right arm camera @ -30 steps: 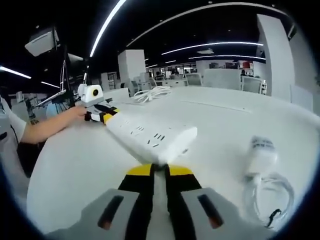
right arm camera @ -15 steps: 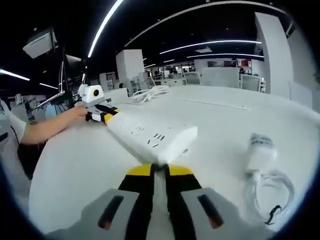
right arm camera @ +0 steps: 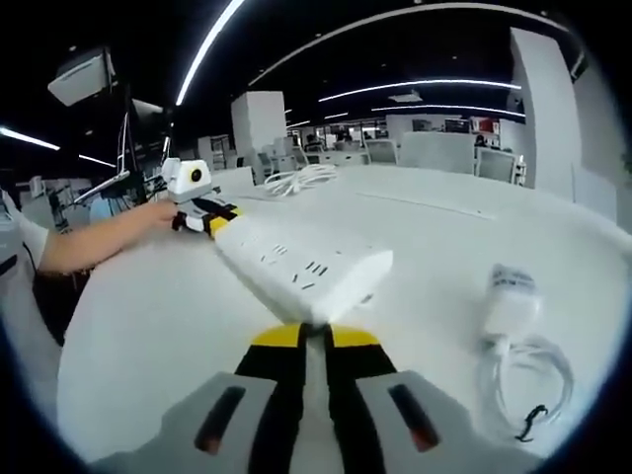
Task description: Straighten the power strip on the desk, plug the charger into it
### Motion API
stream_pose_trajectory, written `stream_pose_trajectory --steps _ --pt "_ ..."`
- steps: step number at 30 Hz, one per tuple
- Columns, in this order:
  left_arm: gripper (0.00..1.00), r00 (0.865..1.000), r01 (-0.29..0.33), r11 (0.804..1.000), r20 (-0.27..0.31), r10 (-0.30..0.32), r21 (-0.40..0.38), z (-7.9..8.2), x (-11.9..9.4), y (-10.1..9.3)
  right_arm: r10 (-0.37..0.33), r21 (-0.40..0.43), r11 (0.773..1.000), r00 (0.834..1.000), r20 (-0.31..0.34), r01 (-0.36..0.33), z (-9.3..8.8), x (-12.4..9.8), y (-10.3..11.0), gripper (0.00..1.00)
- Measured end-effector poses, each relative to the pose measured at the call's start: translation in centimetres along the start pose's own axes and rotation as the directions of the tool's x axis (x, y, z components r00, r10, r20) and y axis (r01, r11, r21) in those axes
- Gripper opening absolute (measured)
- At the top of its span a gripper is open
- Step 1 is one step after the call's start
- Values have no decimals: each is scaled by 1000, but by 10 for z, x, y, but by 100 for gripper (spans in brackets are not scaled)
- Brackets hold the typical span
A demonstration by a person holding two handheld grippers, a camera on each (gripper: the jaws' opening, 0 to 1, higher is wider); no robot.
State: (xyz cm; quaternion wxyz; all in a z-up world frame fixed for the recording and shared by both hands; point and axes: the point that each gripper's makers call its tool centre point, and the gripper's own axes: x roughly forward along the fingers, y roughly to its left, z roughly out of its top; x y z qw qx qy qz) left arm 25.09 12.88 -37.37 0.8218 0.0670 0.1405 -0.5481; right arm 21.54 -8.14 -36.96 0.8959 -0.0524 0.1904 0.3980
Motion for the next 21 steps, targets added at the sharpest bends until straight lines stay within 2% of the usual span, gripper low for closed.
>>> stream_pose_trajectory --steps 13,21 --pt "16 1000 -8 1000 1 8 15 1 2 0 1 -6 1000 1000 -4 -1 -1 -1 -1 8" --pt "17 1000 -10 1000 6 10 -14 1 1 0 -22 -42 999 1000 1 22 1 2 -5 8"
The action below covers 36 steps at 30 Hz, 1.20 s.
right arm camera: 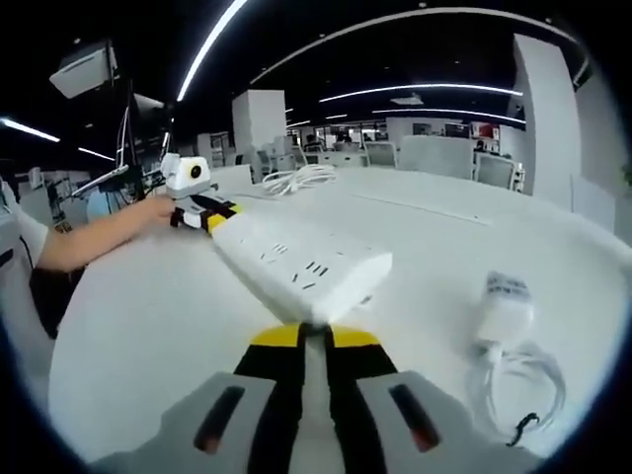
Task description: Straighten the power strip on the desk, plug the charger into it
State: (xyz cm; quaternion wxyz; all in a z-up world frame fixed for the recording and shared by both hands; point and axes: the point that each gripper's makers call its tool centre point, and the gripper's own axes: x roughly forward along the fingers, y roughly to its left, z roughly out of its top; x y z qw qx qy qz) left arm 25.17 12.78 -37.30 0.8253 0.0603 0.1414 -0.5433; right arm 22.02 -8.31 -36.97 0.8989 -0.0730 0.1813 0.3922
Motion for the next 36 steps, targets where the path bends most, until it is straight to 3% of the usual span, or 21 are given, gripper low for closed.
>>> stream_pose_trajectory --steps 9,23,36 --pt "16 1000 -4 1000 -2 4 4 1 2 -2 -21 -43 999 1000 -19 20 0 -1 -1 10" --pt "16 1000 -6 1000 -4 6 4 1 5 -2 -17 26 999 1000 -12 18 -1 -3 -7 9" --pt "17 1000 -10 1000 -2 10 1 1 6 -3 -23 17 1000 1000 3 23 2 -5 -11 13"
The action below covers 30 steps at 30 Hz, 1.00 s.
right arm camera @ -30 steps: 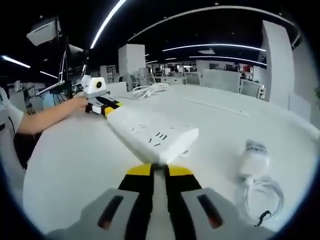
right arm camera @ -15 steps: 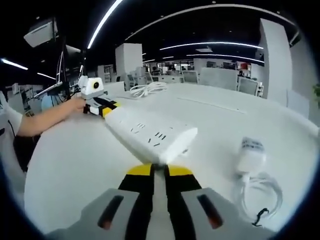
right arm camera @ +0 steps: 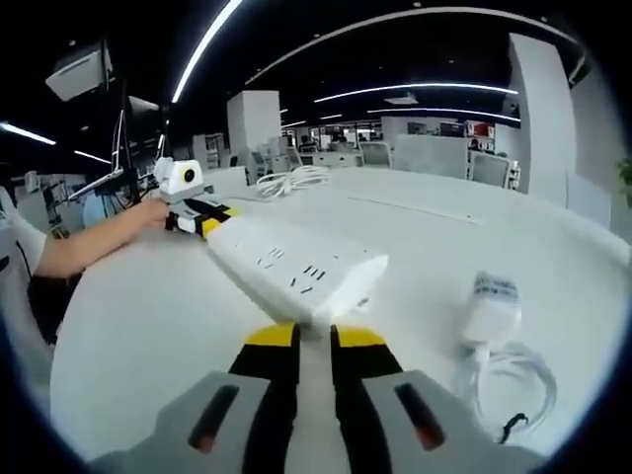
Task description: Straighten the power strip on the desk, plug the charger into it
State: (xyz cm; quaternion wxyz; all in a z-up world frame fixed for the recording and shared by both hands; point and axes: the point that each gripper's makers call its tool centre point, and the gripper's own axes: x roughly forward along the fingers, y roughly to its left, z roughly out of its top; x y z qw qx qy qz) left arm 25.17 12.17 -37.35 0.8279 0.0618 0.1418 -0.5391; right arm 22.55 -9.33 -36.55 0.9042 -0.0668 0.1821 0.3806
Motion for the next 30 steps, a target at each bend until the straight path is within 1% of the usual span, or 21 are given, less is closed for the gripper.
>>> stream_pose_trajectory --steps 4,10,11,14,16,18,20,22,23,25,27,30 --pt "17 1000 0 1000 0 0 -1 0 0 0 -18 10 1000 1000 16 18 5 -4 -6 17" --pt "17 1000 -1 1000 0 1 0 0 0 -1 -34 -8 999 999 35 34 10 -9 -8 19" --pt "17 1000 -2 1000 0 2 -1 0 0 -1 -45 -19 999 998 40 46 13 -12 -10 19" --pt "17 1000 -3 1000 -1 3 -2 0 0 0 -103 -53 993 991 85 108 24 -21 -21 19" --pt "17 1000 -3 1000 -1 3 -2 0 0 0 -135 -53 988 984 118 142 32 -26 -26 19" --pt "17 1000 -2 1000 0 2 -2 0 0 0 -177 -48 981 970 168 187 41 -31 -34 19" --pt "17 1000 -2 1000 0 2 -3 0 -1 0 -196 -34 978 963 186 206 45 -34 -37 19" --pt "17 1000 -2 1000 0 2 -3 0 -1 0 -247 -75 960 943 222 269 52 -39 -46 19" --pt "17 1000 -2 1000 0 2 -3 0 -1 0 -278 -76 950 932 234 303 54 -42 -50 19" --pt "17 1000 -2 1000 0 2 -3 0 -1 -1 -312 -63 940 918 247 336 57 -45 -56 20" --pt "17 1000 -2 1000 0 2 -2 0 0 0 -352 -55 924 896 271 379 60 -50 -64 24" --pt "17 1000 -2 1000 0 2 -2 0 0 0 -387 -13 913 875 289 408 62 -56 -73 27"
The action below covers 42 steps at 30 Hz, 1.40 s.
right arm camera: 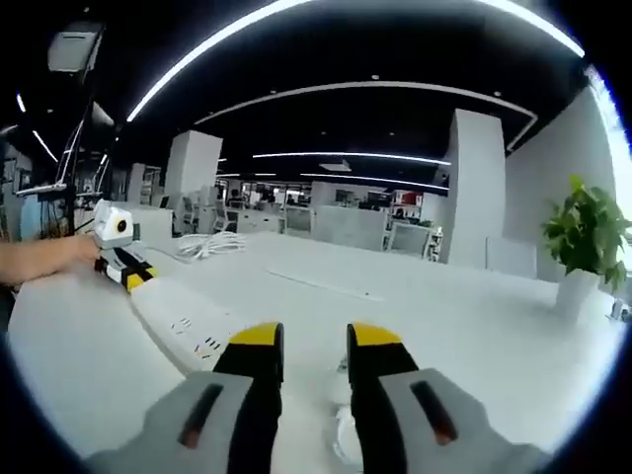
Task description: Straighten the power strip on the desk, plug the charger into it
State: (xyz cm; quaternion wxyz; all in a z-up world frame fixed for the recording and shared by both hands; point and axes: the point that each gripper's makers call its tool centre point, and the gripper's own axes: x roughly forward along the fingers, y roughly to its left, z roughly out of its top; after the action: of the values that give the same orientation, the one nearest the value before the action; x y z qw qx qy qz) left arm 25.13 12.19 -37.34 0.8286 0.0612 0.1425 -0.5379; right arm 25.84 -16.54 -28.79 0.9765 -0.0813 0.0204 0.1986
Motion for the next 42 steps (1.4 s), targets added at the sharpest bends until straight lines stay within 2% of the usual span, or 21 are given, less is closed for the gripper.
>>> stream_pose_trajectory --steps 4,8,11,16,21,32,35,42 --pt "17 1000 -1 1000 -1 1 1 0 0 0 -31 4 1000 1000 -2 31 -3 1 -5 31" --pt "17 1000 -8 1000 -1 8 -1 0 1 -1 -72 -18 997 997 23 72 -2 3 -10 31" --pt "17 1000 -8 1000 0 8 -2 0 1 0 -102 9 995 995 24 101 -4 5 -13 31" --pt "17 1000 -8 1000 -1 8 -1 0 1 0 -134 -28 991 991 -18 134 -17 11 -14 31" --pt "17 1000 -7 1000 0 7 -1 0 1 0 -159 12 987 986 -43 159 -25 12 -21 31" --pt "17 1000 -7 1000 -1 7 -1 0 1 0 -179 54 982 981 -71 183 -35 14 -27 30" --pt "17 1000 -5 1000 0 5 -1 0 1 0 -165 73 983 983 -75 171 -37 14 -24 30" --pt "17 1000 -4 1000 0 4 0 0 2 0 -160 58 984 983 -94 166 -43 17 -21 30"
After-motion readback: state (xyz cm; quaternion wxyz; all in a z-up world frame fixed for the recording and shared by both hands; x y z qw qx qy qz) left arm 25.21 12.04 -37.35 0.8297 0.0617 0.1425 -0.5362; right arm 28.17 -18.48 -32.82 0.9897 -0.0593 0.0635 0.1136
